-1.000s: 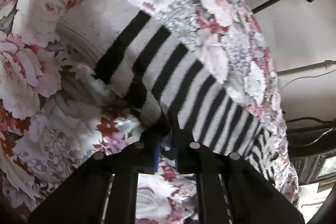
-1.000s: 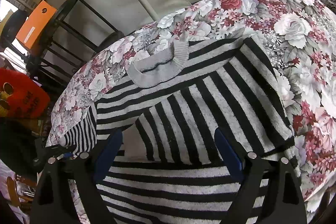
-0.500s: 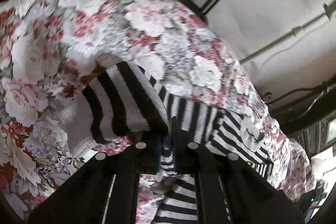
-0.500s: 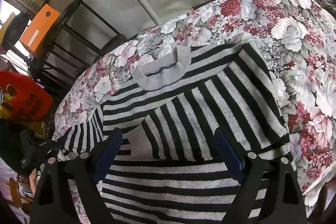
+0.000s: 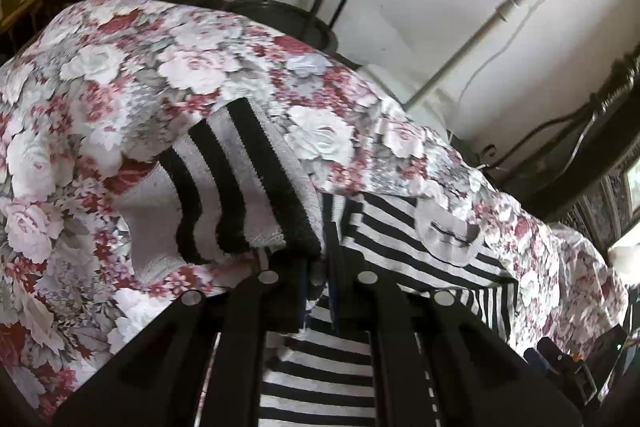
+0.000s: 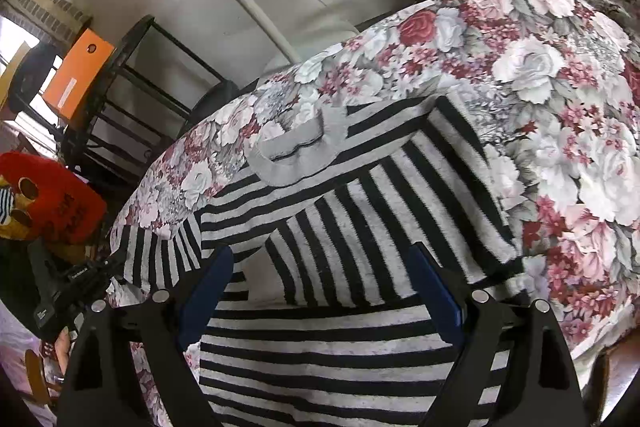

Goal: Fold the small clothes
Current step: 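Grasp the other striped sleeve cuff with the left gripper, then fold the held sleeve across the sweater front with the left gripper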

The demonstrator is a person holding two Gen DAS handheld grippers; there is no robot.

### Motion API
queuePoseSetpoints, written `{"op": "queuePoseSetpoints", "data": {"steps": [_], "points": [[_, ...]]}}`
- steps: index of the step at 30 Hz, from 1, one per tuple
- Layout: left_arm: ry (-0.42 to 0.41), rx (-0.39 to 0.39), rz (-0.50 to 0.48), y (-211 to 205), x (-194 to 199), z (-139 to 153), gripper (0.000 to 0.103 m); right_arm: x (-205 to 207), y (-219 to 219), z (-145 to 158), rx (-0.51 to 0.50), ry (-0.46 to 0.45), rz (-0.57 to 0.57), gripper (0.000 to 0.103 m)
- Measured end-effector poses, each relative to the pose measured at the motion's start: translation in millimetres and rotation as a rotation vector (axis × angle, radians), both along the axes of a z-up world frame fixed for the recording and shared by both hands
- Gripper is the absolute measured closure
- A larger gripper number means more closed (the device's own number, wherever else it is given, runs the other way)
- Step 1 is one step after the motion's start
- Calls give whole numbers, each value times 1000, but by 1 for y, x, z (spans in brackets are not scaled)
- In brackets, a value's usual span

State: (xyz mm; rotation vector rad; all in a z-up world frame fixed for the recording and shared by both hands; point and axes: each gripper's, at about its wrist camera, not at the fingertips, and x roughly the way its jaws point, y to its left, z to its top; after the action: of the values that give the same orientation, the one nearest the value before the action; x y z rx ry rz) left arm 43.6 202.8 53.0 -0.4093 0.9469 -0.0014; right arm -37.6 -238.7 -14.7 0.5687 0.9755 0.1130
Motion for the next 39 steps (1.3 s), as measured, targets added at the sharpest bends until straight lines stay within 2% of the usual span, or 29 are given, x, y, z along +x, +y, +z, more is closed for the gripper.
{"op": "queuePoseSetpoints", "data": {"steps": [8,15,23,28,29,30,32,34,36,37,39], "points": [[-12,13,-76,-50,4,3,96,-11,-25,3,13,-3,-37,13],[-9,60,-166,-100,5,-3,96,-21,-48,5,37,0,-70,13],[43,146,-332,-178,0,-34,96,-33,-72,4,47,3,-109,13],[118,178,-448,-228,-8,-71,95,-42,-89,1,47,10,-137,13],[145,179,-477,-237,-10,-82,92,-43,-93,0,48,14,-144,13],[186,198,-506,-247,-13,-96,80,-44,-95,-1,50,17,-149,13],[223,233,-527,-259,-20,-113,63,-43,-98,-3,55,23,-165,13],[236,262,-563,-266,-29,-119,55,-40,-96,-4,59,24,-169,13],[208,265,-585,-265,-37,-110,41,-34,-88,-3,47,23,-154,13],[178,249,-578,-258,-40,-99,33,-31,-82,-3,36,23,-141,13],[115,215,-533,-239,-41,-77,21,-21,-62,-4,4,23,-102,13]]}}
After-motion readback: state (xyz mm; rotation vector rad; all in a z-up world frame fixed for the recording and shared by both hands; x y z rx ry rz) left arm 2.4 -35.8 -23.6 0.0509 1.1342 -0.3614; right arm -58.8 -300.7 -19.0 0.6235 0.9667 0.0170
